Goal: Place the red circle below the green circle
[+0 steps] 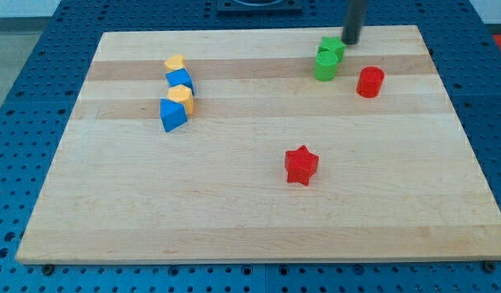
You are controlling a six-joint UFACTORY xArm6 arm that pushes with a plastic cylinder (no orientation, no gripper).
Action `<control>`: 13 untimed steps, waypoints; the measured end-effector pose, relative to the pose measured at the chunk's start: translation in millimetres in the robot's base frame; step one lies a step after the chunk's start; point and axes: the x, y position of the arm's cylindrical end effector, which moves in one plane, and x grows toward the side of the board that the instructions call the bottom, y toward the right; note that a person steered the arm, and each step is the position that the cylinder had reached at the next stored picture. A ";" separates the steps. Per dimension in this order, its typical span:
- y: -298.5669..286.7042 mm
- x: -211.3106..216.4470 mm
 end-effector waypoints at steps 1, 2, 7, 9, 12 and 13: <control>16.6 0.0; 38.4 10.9; -72.8 123.6; 4.3 143.2; -111.1 202.6; -111.1 166.9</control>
